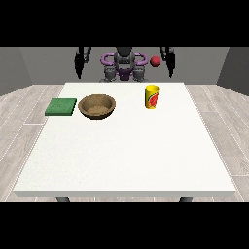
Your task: Pick the cup and pour the ball into the bowl, then pick the bowl and place it on the pad
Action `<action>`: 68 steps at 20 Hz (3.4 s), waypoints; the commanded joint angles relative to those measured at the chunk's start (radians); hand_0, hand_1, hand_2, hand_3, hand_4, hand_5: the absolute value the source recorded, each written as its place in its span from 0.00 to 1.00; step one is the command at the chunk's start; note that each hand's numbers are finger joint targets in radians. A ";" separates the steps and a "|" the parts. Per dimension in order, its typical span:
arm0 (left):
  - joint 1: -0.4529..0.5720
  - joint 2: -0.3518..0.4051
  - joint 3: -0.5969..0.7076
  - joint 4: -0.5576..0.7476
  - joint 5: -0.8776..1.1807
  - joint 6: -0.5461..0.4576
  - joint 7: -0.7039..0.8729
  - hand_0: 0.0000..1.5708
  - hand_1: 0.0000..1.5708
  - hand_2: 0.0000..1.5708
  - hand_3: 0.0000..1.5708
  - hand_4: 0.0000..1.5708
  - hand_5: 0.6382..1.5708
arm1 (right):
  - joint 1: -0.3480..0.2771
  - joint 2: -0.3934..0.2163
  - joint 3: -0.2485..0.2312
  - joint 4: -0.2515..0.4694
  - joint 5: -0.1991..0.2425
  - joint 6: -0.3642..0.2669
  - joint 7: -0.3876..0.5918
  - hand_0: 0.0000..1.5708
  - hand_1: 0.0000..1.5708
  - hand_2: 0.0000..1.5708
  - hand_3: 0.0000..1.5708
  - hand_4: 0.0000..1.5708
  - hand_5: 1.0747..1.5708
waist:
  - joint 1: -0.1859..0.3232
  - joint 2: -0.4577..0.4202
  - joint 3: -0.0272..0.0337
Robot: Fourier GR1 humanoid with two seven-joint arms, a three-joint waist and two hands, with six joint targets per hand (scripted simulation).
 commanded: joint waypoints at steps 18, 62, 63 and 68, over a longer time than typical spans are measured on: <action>0.062 -0.103 -0.197 -0.370 0.072 0.052 0.024 0.00 0.00 0.00 0.00 0.00 0.87 | -0.024 -0.004 -0.137 -0.022 -0.101 0.008 -0.120 0.00 0.00 0.00 0.00 0.00 0.99 | 0.093 -0.066 -0.0279; -0.438 0.000 0.123 0.803 -0.203 0.409 -0.828 0.83 0.83 1.00 1.00 0.52 0.94 | -0.346 -0.228 -0.303 0.427 -0.229 0.339 -0.433 0.00 0.00 0.00 0.00 0.00 0.97 | -0.118 0.294 -0.0282; -0.489 0.011 0.121 0.790 -0.208 0.422 -0.755 0.83 0.83 1.00 1.00 0.52 0.94 | -0.357 -0.252 -0.326 0.474 -0.225 0.338 -0.452 0.00 0.00 0.00 0.00 0.00 0.98 | -0.110 0.297 -0.0275; -0.532 -0.025 0.150 0.894 -0.211 0.506 -0.849 0.85 0.85 1.00 1.00 0.56 0.93 | -0.362 -0.294 -0.347 0.450 -0.240 0.362 -0.454 0.00 0.00 0.00 0.00 0.00 0.97 | -0.139 0.332 -0.0288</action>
